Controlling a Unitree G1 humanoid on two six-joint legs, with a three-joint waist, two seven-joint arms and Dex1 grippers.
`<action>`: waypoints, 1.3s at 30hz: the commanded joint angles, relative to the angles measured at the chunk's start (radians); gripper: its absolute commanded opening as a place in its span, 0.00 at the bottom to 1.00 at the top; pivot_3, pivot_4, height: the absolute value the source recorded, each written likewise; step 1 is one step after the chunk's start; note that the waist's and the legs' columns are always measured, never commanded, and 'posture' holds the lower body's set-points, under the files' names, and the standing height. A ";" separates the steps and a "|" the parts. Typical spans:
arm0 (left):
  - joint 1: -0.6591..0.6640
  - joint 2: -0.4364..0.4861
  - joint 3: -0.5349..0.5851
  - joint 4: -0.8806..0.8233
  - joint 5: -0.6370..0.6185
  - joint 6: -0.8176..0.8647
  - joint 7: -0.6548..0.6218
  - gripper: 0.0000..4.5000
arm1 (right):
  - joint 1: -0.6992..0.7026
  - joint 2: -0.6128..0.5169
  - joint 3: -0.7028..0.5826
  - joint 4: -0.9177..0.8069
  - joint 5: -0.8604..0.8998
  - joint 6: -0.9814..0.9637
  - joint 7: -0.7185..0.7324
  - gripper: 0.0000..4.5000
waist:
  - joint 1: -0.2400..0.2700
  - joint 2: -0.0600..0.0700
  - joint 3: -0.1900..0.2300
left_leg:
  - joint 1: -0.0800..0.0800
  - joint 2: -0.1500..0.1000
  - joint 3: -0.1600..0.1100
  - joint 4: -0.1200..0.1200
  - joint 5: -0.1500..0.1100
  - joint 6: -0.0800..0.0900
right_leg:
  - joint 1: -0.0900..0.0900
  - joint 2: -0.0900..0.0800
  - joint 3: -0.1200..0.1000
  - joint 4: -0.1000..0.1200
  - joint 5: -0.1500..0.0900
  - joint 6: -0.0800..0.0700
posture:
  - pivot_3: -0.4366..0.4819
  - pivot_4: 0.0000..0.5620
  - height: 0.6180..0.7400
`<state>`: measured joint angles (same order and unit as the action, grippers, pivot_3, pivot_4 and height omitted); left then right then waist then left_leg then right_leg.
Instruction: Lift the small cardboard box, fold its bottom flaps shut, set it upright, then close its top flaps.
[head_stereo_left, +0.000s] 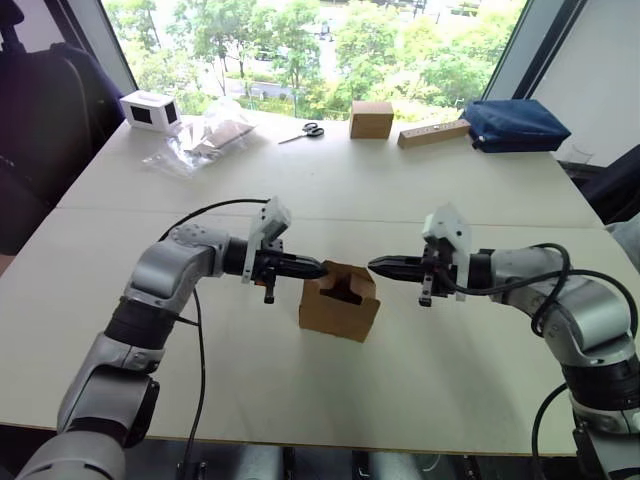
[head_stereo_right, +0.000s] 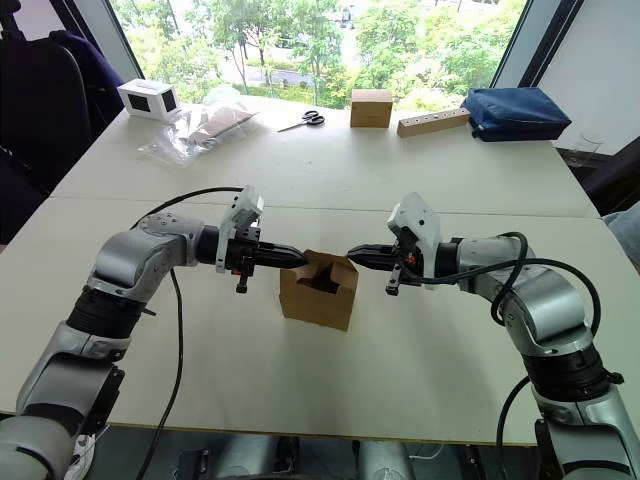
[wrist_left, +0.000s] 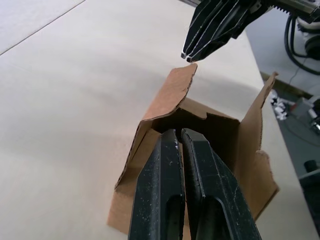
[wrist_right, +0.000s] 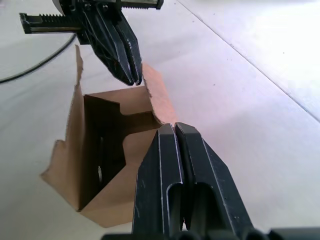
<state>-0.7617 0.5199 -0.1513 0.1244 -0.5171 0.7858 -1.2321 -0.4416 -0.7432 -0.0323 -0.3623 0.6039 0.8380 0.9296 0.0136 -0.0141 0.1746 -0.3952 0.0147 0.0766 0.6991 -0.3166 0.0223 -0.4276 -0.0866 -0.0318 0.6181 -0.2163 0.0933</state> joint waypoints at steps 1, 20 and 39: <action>-0.087 -0.011 0.089 0.139 0.013 -0.061 0.059 0.03 | -0.012 -0.034 -0.178 -0.088 0.173 0.097 -0.022 0.00 | 0.001 0.000 0.000 | 0.000 0.000 0.000 0.000 0.000 0.000 | 0.000 0.000 0.000 0.000 0.000 0.000 | 0.48 0.27 1.00; -0.105 -0.124 -0.052 0.579 0.296 -0.439 -0.024 0.03 | -0.019 -0.156 0.095 -0.487 0.203 0.178 -0.207 0.00 | -0.001 -0.001 0.000 | -0.005 -0.001 0.000 0.001 -0.001 0.001 | -0.003 -0.002 -0.001 -0.002 -0.001 -0.003 | 0.48 0.27 1.00; 0.008 -0.120 -0.060 0.310 0.264 -0.285 -0.073 0.03 | -0.038 -0.144 0.322 -0.342 -0.164 -0.053 -0.151 0.00 | -0.002 -0.001 0.000 | -0.012 0.000 0.000 0.002 0.000 0.001 | -0.011 -0.001 -0.001 0.001 0.001 0.001 | 0.48 0.27 1.00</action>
<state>-0.7563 0.3922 -0.2131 0.4973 -0.2300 0.4781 -1.2927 -0.4780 -0.8914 0.2890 -0.7013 0.4658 0.8126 0.7674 0.0111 -0.0147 0.1750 -0.4073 0.0143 0.0767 0.7012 -0.3168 0.0230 -0.4389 -0.0873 -0.0328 0.6186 -0.2152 0.0939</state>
